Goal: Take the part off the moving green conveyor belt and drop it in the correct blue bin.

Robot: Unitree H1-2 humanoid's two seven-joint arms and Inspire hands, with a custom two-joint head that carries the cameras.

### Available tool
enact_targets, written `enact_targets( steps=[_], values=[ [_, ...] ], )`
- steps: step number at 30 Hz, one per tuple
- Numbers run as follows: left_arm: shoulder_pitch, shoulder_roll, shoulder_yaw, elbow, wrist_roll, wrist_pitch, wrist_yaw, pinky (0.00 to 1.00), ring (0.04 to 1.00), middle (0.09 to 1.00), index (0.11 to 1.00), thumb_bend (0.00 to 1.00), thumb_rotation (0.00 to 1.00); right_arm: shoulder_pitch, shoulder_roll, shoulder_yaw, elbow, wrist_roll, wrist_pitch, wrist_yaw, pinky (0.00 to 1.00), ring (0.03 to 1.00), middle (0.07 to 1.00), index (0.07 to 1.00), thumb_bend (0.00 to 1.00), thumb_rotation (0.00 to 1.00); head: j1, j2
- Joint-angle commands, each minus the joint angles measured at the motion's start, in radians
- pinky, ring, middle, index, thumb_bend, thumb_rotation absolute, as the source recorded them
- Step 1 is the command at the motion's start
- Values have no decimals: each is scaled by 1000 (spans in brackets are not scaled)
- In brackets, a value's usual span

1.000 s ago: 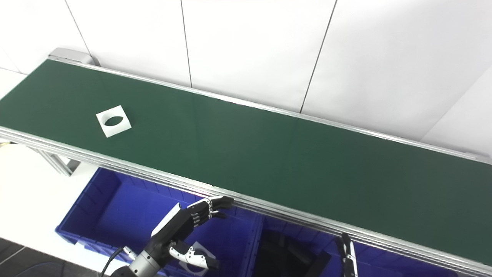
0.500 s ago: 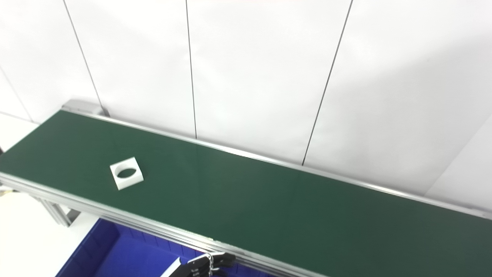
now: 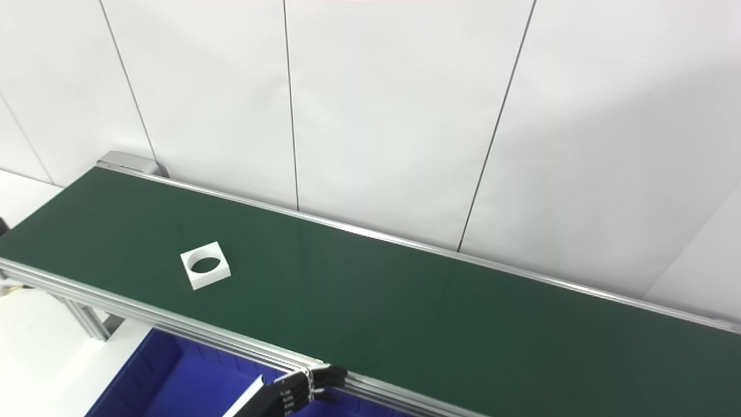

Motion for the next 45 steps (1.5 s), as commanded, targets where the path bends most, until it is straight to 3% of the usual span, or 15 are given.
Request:
enact_targets(
  steps=[1,6,7,10,14,17,25,28,30,33,35,39,41,45],
  values=[
    [-35,9,16,-60,-2,-42,19,751,836,858,796,1000,221,-2,2,-1,-13,5,-61,-3,603,697,893,957,602,0,1,1],
    [-86,33,69,-134,13,-17,53,747,827,855,810,1000,243,-6,3,1,-10,22,-61,3,652,696,898,961,602,0,4,-3],
    [-103,43,82,-147,17,-8,58,765,839,866,828,991,256,-7,4,0,-9,23,-61,3,577,655,897,959,606,0,3,-3],
    [-145,67,119,-179,62,27,82,784,857,877,847,973,280,-11,1,1,0,15,-67,-2,588,702,898,957,605,0,5,-2],
    [-197,87,157,-234,158,122,122,825,900,892,849,960,345,-13,-3,3,-1,35,-66,7,436,523,880,962,601,0,7,-3],
    [-234,97,172,-269,201,185,139,863,925,920,868,918,327,-15,-5,4,-1,34,-67,6,547,599,895,962,599,0,9,-4],
    [-335,112,197,-293,338,320,186,864,910,939,905,826,286,-21,-8,5,4,18,-68,0,499,580,886,958,600,0,10,-2],
    [-379,126,200,-252,397,352,210,861,911,935,896,826,300,-22,-6,5,6,11,-67,-3,597,643,885,957,605,0,11,-3],
    [-404,137,199,-226,430,375,218,864,912,934,889,828,320,-24,-3,5,7,9,-65,-3,508,593,875,953,606,0,11,-3],
    [-434,155,193,-187,480,396,229,876,937,947,892,823,302,-25,-1,7,5,24,-63,6,518,545,876,959,599,0,10,-5],
    [-461,170,189,-137,511,395,245,864,934,951,896,819,281,-29,-1,9,7,24,-65,4,571,584,873,959,600,0,6,-6],
    [-502,192,175,-44,566,389,286,832,917,950,896,828,262,-29,5,7,3,8,-56,0,540,582,872,957,606,0,5,-8],
    [-521,204,162,4,600,391,308,787,896,948,894,835,259,-28,7,7,-2,7,-50,1,660,633,876,955,607,0,4,-9],
    [-547,220,134,74,649,402,333,760,883,948,890,847,239,-28,10,7,-2,8,-49,3,666,620,883,955,605,0,0,-8]
  ],
)
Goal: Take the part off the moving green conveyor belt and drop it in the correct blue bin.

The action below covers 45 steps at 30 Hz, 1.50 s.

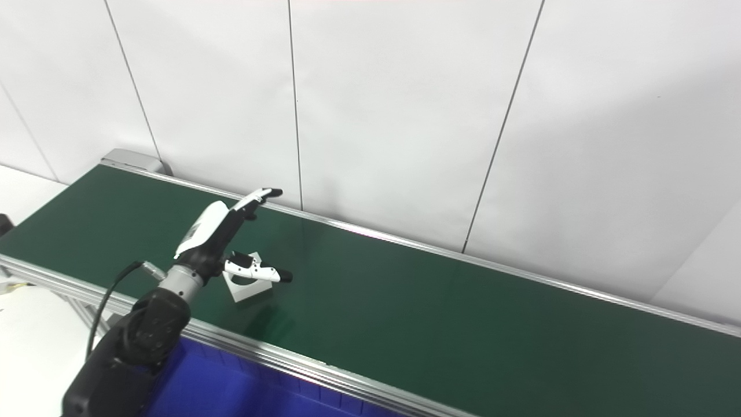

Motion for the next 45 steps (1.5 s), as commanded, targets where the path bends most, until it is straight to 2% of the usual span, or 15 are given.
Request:
enact_targets(
  steps=[1,6,8,14,21,24,29,30,31,33,35,38,41,43,45],
  values=[
    [-57,27,-9,9,26,2,40,762,884,952,893,854,233,4,7,2,-26,-4,-45,-1,670,632,885,955,605,0,-2,1],
    [-75,42,-46,75,67,14,57,782,901,973,901,853,217,2,4,1,-22,0,-50,0,634,625,871,954,607,0,-1,4],
    [-81,49,-64,99,95,19,67,857,960,986,895,852,208,2,3,0,-21,-8,-50,-2,606,624,870,951,611,0,0,4],
    [-87,50,-104,171,136,20,111,923,996,999,871,868,147,4,1,0,-33,1,-36,8,648,657,875,954,606,0,0,5],
    [-86,51,-158,243,173,2,162,947,1000,1000,867,858,112,6,0,0,-33,14,-34,13,567,591,873,956,608,0,1,5],
    [-88,50,-175,265,177,6,175,957,1000,1000,863,852,89,7,2,-1,-33,7,-37,9,671,651,881,954,607,0,0,7],
    [-89,52,-205,292,188,12,193,942,985,996,844,808,35,7,2,-1,-25,0,-53,4,653,632,873,953,606,0,1,10],
    [-88,51,-205,294,176,9,188,900,946,965,829,787,18,7,3,-1,-25,-4,-54,1,629,602,874,952,603,0,2,10],
    [-87,47,-199,294,153,2,178,667,768,840,771,735,5,6,3,0,-25,0,-56,1,598,570,871,952,600,0,2,10],
    [-86,39,-188,293,110,-7,162,568,688,781,741,702,1,6,4,1,-25,11,-57,5,589,567,874,953,598,0,1,11],
    [-86,34,-185,296,83,-16,160,351,413,509,595,519,0,7,5,1,-26,-4,-58,-3,663,612,876,949,599,0,0,13],
    [-86,31,-191,302,68,-26,169,311,375,467,545,499,0,9,4,1,-29,-3,-56,-2,706,623,881,951,592,0,0,15],
    [-87,27,-195,309,69,-35,191,376,403,514,497,499,0,10,5,1,-34,0,-51,0,671,609,878,952,589,0,1,15],
    [-87,23,-192,312,64,-39,200,368,389,487,498,500,0,12,7,0,-39,-1,-44,0,724,626,882,953,589,0,2,17],
    [-87,21,-189,314,56,-43,205,367,382,473,500,500,0,12,9,1,-40,-1,-46,-1,696,654,886,952,589,0,1,17]
  ],
)
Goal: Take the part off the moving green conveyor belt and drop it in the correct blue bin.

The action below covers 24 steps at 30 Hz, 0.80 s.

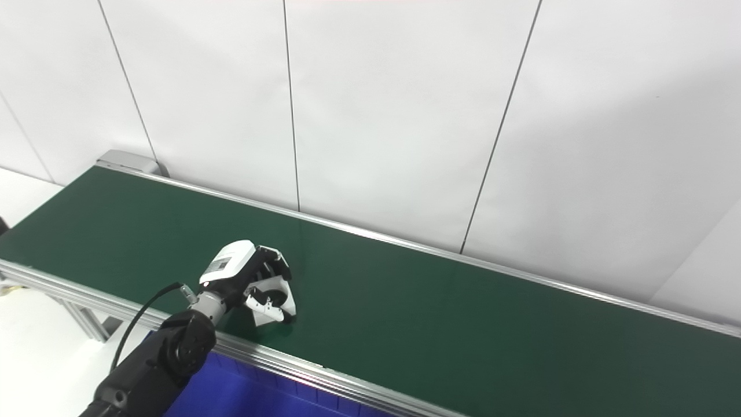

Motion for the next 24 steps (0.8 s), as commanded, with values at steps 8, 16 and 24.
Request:
enact_targets(
  steps=[8,16,24],
  values=[
    [-7,13,34,-72,-41,-30,26,325,367,455,539,495,0,6,10,4,-31,-6,-57,-10,634,549,872,944,595,0,-30,40],
    [86,19,100,-271,-172,-117,-9,367,392,476,509,498,0,13,-25,33,-75,71,-51,61,879,905,895,927,539,9,-121,138],
    [184,19,137,-468,-312,-216,-73,404,460,518,464,498,0,24,5,11,-138,-114,-35,1,761,832,840,873,663,123,-238,234]
  ],
)
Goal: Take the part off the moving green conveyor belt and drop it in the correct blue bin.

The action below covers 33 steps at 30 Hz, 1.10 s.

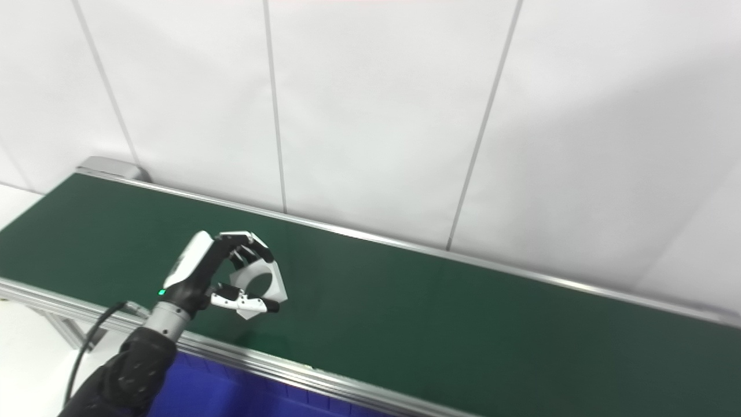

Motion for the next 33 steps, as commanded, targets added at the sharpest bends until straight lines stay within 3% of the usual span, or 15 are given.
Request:
enact_targets(
  steps=[1,4,8,13,19,21,27,30,33],
  values=[
    [5,15,16,-66,-46,-48,-21,406,462,518,463,498,0,12,12,1,-52,-24,-28,-15,762,832,839,873,664,126,-24,24],
    [36,13,21,-112,-83,-47,-52,423,475,518,457,498,0,21,20,5,-78,-32,-11,-13,755,828,838,871,664,110,-45,44],
    [100,8,13,-141,-114,-101,-81,400,448,513,477,498,0,34,34,13,-118,-39,29,-8,769,836,841,873,668,131,-83,93],
    [161,-3,4,-152,-132,-135,-110,390,441,511,483,499,0,36,45,18,-150,-41,69,-2,765,833,840,877,668,173,-93,116],
    [216,1,-11,-166,-76,-162,-122,383,445,519,473,499,0,34,48,23,-163,-46,84,-5,760,827,833,876,668,189,-100,138],
    [232,2,-24,-162,-112,-183,-144,390,440,524,475,498,0,31,46,25,-165,-32,85,-1,767,830,832,877,670,179,-101,151],
    [269,2,-62,-174,-132,-179,-206,387,428,528,472,497,0,29,46,26,-182,-46,102,-3,762,823,832,878,673,212,-101,183],
    [275,10,-82,-181,-98,-155,-239,361,415,531,475,496,0,29,49,24,-190,-47,113,-7,758,819,825,872,683,226,-97,189],
    [277,21,-104,-202,-54,-89,-285,373,420,532,471,496,0,29,48,24,-196,-50,120,-8,763,822,826,874,685,227,-92,198]
  ],
)
